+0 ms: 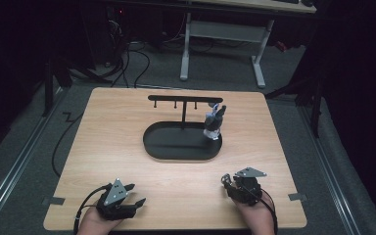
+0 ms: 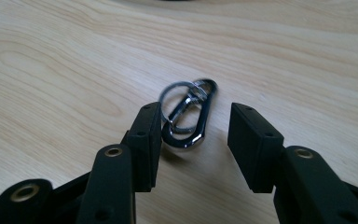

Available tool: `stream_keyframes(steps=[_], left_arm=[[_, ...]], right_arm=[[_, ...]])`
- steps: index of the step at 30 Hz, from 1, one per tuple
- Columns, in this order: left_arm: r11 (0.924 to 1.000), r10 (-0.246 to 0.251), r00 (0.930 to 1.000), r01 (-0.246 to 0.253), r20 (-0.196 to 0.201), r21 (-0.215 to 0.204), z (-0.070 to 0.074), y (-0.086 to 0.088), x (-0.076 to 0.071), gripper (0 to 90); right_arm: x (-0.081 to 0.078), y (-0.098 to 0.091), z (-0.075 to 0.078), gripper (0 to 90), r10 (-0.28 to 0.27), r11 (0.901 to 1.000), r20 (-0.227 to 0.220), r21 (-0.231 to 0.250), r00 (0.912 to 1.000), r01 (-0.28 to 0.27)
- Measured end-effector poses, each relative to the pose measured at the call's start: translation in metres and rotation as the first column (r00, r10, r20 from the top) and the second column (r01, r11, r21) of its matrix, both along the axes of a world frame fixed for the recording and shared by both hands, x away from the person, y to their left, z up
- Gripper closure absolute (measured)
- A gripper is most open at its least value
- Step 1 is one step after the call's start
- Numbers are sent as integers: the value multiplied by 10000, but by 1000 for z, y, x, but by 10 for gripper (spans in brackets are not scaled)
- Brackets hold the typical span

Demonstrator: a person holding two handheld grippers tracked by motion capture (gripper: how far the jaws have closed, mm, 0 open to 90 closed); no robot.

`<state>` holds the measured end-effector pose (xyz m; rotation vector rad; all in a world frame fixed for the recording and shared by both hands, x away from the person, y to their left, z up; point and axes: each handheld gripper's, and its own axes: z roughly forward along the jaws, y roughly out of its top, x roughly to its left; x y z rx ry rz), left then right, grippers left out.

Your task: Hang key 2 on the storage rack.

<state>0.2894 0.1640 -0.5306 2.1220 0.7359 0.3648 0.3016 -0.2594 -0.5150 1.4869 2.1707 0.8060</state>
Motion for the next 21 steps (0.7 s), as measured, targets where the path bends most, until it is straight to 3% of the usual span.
stream_keyframes(steps=[6,11,16,17,21], left_arm=[[10000,26,10000,-26,-38,85,-1,-1,0,355],[10000,20,10000,-20,-48,78,-1,-2,-1,354],[10000,6,10000,-6,-78,14,0,0,-1,354],[10000,16,10000,-16,-74,-12,-1,0,-1,354],[10000,-4,9999,3,-101,-69,0,1,-1,354]], right_arm=[[-1,-16,1,561,-230,9995,-86,209,9997,232],[3,-24,9,548,321,9978,-542,598,9980,-289],[6,-25,12,525,671,9975,-1079,302,9919,-642],[8,-23,12,520,742,9972,-1430,84,9869,-737],[13,-19,15,515,951,9949,-1992,-142,9753,-999]])
